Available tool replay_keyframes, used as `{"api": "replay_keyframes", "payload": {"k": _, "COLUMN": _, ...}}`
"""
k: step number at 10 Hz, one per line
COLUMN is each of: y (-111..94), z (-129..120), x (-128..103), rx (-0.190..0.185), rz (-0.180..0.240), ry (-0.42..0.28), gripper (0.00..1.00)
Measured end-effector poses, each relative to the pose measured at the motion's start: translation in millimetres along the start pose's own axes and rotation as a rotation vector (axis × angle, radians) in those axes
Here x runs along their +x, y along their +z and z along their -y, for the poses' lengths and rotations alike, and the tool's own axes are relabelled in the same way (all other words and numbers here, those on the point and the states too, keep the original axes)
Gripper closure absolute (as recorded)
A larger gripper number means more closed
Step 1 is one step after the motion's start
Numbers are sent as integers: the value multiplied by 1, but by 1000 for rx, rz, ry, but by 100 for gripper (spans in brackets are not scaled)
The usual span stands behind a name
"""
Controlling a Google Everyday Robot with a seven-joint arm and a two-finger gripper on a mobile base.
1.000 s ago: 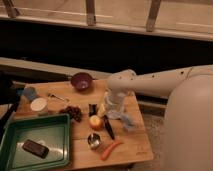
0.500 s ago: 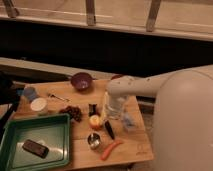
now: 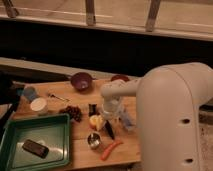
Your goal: Place brush in paper cup
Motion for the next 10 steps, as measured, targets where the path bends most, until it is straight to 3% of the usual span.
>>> {"api": "replay_keyframes", "payload": {"k": 5, "y": 9, "z": 26, "x": -12, "rx": 92, "rz": -53, "ry": 15, "gripper": 32}}
{"api": "replay_keyframes", "payload": {"k": 7, "y": 0, "z": 38, "x": -22, "rx": 124, "rz": -36, "ry": 26, "gripper": 32}}
{"api": "replay_keyframes", "payload": {"k": 10, "y": -7, "z": 34, "x": -37, "rx": 147, "rz": -1, "ry": 19, "gripper": 32}}
